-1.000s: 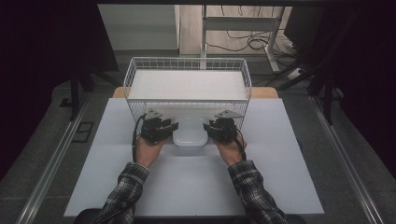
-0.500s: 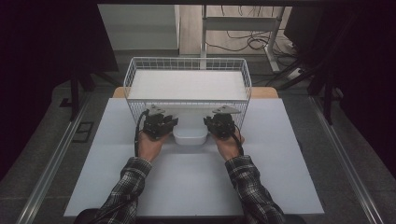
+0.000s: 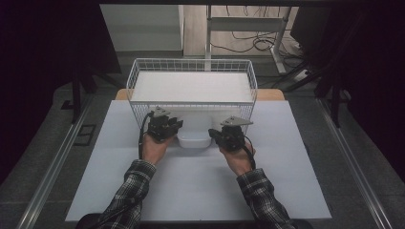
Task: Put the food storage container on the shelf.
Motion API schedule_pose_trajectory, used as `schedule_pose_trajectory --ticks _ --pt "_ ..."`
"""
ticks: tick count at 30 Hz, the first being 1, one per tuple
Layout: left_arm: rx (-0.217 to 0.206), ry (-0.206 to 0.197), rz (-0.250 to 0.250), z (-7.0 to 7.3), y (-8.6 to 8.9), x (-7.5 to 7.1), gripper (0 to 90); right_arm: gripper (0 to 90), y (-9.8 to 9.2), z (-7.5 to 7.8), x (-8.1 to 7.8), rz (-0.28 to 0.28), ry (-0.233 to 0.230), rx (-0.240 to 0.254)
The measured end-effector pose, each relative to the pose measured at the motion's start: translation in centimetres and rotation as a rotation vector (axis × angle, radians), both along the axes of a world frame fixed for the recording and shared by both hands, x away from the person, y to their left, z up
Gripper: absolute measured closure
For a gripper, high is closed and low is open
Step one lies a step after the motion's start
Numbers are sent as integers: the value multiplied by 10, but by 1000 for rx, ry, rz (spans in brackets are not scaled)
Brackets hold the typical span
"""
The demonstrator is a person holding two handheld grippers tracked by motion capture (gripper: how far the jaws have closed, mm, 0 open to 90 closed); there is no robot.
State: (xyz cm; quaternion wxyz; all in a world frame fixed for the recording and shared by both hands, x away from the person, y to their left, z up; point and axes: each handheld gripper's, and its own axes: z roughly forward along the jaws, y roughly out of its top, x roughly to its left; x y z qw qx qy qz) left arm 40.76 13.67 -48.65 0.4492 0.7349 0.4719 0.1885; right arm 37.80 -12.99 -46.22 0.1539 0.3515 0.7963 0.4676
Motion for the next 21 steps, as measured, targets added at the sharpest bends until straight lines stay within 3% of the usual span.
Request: schedule_pose_trajectory --ticks 5,12,14,18,21 --pt "-17 7 0 -1 2 2 633 886 8 -9 -17 65 15 -13" --pt "-45 8 5 -1 5 2 600 885 21 -25 -15 90 39 -49" --pt "-62 3 8 0 8 -1 598 885 22 -26 -15 90 42 -50" --pt "-45 -26 -5 3 11 -18 576 885 26 -31 -12 94 48 -55" --pt "-54 -32 -4 2 13 -25 570 885 26 -31 -12 94 52 -51"
